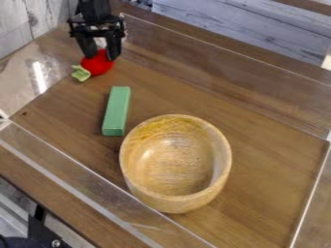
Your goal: Move the red object to the right side of the table
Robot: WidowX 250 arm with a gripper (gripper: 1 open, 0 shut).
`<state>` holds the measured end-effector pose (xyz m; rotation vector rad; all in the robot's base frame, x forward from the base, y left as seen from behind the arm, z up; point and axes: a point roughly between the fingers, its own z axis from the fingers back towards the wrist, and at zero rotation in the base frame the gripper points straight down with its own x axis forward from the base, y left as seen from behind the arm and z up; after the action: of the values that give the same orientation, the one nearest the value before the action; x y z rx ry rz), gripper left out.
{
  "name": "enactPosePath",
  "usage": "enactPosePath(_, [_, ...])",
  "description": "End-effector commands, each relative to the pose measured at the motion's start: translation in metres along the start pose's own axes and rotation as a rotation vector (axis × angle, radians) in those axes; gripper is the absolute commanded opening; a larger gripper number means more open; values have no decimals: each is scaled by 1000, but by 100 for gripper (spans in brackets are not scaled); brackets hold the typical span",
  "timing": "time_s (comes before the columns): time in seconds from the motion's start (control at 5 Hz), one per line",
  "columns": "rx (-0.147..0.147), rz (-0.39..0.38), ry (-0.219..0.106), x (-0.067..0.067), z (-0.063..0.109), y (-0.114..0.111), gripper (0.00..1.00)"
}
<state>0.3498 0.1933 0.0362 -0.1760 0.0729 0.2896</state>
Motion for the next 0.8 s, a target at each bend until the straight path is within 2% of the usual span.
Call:
enactPosePath(0.0, [11, -16, -9, 0, 2, 1, 0])
enactPosePath(0.2, [1, -13, -22, -3, 16, -11, 0])
enactPosePath(0.6, [-19, -96, -31, -15, 50, -47, 0])
